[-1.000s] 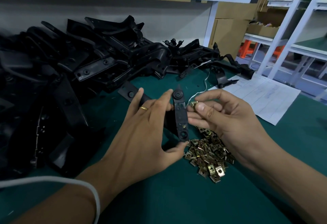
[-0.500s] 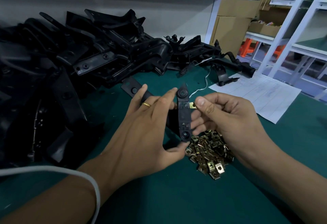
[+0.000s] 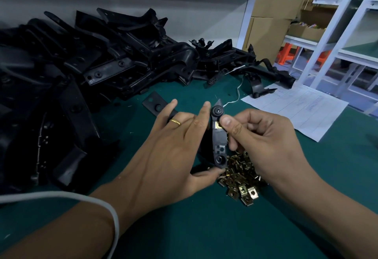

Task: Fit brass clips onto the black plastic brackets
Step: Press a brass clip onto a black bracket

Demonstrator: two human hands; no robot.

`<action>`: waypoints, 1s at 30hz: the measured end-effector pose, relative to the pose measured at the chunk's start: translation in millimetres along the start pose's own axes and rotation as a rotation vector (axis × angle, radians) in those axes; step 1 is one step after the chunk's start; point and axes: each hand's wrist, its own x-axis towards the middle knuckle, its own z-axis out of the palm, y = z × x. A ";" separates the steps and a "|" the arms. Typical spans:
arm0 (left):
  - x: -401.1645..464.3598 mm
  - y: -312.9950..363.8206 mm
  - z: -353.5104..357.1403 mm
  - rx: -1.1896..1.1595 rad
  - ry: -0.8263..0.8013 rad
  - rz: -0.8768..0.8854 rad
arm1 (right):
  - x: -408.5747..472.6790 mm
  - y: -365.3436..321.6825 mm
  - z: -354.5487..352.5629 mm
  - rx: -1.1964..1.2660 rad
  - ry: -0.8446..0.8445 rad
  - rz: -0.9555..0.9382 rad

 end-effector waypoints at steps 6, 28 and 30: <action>0.2 1.0 2.8 -0.033 0.012 -0.050 | 0.9 1.0 -2.5 -0.109 -0.016 -0.067; 6.5 -14.1 8.4 -0.288 -0.071 -0.530 | 24.0 22.1 -12.2 -1.158 -0.169 -0.300; 6.7 -13.5 7.2 -0.280 -0.069 -0.513 | 24.0 23.0 -10.5 -1.170 -0.153 -0.284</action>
